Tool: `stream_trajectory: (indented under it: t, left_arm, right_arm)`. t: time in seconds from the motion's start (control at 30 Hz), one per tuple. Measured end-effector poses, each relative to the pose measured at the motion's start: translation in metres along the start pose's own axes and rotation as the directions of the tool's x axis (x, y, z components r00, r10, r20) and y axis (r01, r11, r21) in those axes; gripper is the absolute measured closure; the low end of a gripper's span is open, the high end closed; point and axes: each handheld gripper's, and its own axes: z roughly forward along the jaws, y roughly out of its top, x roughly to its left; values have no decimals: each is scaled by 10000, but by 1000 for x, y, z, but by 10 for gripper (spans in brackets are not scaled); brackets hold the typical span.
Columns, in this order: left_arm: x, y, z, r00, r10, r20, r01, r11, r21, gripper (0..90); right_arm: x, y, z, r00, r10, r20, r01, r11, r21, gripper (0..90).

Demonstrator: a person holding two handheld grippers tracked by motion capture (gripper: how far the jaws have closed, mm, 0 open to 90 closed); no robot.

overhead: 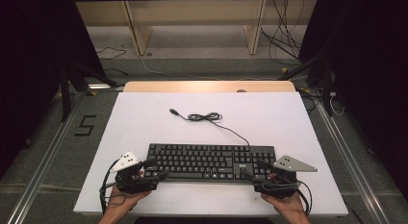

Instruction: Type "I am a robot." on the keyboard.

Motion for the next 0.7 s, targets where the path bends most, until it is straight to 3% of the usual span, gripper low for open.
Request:
stream_trajectory:
  t: [0.7]
  left_arm:
    - [0, 0, 0, 10000, -12, -26, 12, 10000, -22, 257]
  right_arm:
    - [0, 0, 0, 10000, -52, 56, 52, 10000, 1, 310]
